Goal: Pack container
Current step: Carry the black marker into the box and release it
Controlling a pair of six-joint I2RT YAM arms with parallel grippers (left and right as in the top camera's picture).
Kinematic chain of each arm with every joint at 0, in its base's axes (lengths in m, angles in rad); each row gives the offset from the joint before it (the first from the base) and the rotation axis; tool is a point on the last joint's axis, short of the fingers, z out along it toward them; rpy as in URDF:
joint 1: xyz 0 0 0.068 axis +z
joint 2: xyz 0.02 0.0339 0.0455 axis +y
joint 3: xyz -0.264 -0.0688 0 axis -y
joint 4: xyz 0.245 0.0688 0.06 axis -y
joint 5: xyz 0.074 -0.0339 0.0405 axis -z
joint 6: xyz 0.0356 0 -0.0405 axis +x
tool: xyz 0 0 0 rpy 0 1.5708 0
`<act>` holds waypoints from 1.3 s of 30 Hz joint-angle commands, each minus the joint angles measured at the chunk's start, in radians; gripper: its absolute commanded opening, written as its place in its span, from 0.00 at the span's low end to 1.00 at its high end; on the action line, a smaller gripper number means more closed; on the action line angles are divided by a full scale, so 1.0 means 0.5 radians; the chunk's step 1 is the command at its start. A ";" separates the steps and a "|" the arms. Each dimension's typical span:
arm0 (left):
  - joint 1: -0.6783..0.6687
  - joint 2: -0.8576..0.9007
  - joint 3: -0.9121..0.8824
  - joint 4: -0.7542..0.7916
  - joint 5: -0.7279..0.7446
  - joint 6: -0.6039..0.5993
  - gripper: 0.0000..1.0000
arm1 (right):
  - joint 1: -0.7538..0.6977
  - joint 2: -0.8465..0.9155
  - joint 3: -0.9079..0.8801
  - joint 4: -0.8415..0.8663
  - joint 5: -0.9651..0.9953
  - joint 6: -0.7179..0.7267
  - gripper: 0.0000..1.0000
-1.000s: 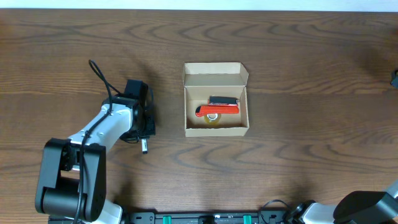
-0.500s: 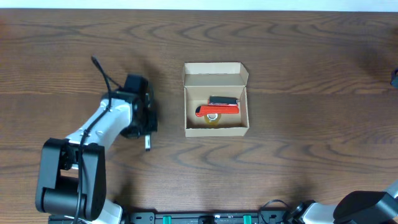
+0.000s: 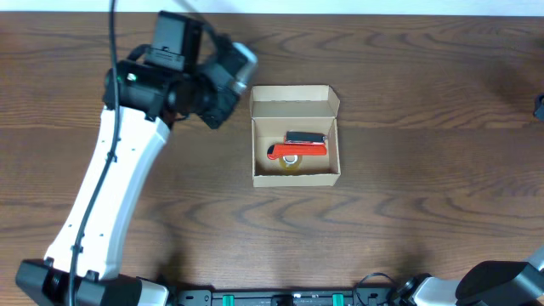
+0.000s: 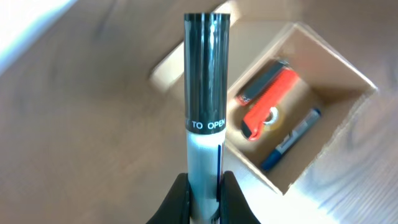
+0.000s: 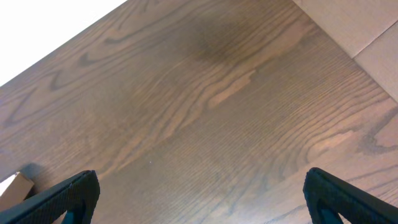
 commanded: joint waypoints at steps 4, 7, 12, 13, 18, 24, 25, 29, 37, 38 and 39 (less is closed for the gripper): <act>-0.305 0.053 0.029 0.032 0.198 1.108 0.06 | 0.017 0.002 0.017 -0.002 -0.015 -0.056 0.99; -0.336 0.117 0.029 0.079 0.194 1.160 0.06 | 0.017 0.002 0.017 -0.002 -0.015 -0.057 0.99; -0.343 0.281 0.029 0.066 0.185 1.212 0.06 | 0.017 0.002 0.017 -0.001 -0.015 -0.057 0.99; -0.349 0.317 0.029 0.056 0.176 1.212 0.06 | 0.017 0.002 0.017 -0.002 -0.015 -0.057 0.99; -0.388 0.490 0.029 -0.005 0.068 1.212 0.06 | 0.017 0.002 0.017 -0.001 -0.015 -0.057 0.99; -0.460 0.660 0.028 -0.004 0.020 1.210 0.06 | 0.017 0.002 0.017 0.002 -0.015 -0.057 0.99; -0.469 0.683 0.029 -0.004 0.020 1.208 0.06 | 0.017 0.002 0.017 0.002 -0.015 -0.057 0.99; -0.504 0.783 0.028 -0.004 0.021 1.195 0.06 | 0.017 0.002 0.017 0.005 -0.015 -0.057 0.99; -0.522 0.994 0.028 -0.004 0.020 1.117 0.06 | 0.017 0.002 0.017 0.005 -0.016 -0.057 0.99; -0.522 1.016 0.028 -0.005 0.013 1.109 0.06 | 0.017 0.002 0.017 0.005 -0.016 -0.057 0.99; -0.522 1.027 0.027 -0.003 0.005 1.103 0.06 | 0.017 0.002 0.017 0.005 -0.016 -0.057 0.99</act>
